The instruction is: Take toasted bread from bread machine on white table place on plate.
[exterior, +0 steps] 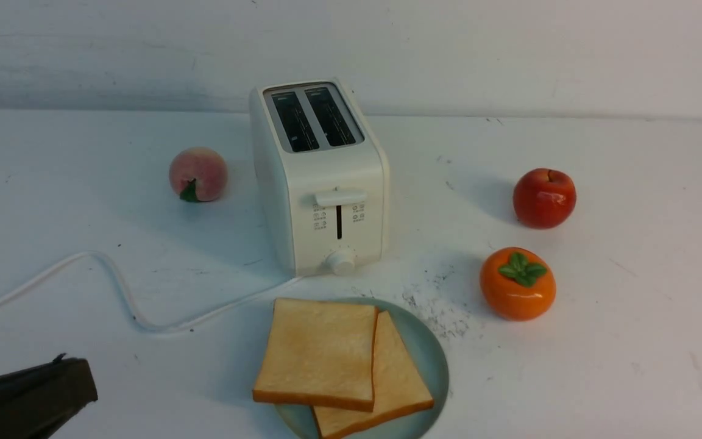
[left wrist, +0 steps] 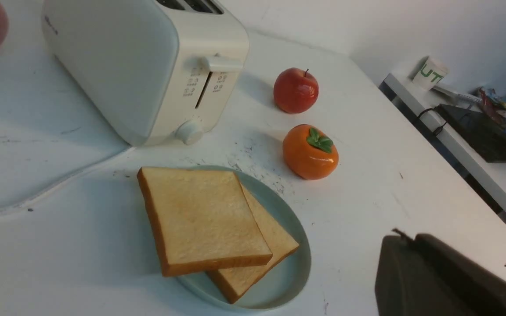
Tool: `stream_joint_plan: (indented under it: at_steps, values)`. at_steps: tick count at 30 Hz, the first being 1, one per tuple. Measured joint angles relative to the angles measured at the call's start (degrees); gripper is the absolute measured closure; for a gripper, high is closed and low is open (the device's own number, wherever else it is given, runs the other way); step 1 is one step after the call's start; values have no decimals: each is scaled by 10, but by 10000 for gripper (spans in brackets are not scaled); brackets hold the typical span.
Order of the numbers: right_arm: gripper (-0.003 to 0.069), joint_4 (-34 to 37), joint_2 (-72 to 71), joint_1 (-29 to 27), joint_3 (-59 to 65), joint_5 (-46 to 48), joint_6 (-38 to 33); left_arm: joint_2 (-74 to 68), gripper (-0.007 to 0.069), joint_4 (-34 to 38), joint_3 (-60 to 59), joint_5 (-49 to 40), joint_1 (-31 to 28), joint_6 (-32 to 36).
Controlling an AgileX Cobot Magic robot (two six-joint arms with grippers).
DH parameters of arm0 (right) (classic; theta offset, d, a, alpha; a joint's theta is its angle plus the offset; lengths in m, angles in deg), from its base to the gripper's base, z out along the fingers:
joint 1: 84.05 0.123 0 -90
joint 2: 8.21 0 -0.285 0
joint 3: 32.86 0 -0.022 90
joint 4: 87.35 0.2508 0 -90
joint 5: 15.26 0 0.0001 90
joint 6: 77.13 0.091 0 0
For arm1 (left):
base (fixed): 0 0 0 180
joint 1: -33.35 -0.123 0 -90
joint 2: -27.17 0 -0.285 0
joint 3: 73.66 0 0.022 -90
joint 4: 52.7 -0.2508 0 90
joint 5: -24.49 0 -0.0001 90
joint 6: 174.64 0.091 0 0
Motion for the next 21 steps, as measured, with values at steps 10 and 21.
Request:
stream_joint_plan:
  at_steps: [10, 21]
  values:
    - [601, 0, 0, 0, 0, 0, 0, -1, 605, 86, -25, 0, 0, 38]
    - [589, 0, 0, 0, 0, 0, 0, -1, 592, 247, -101, 109, -84, 336]
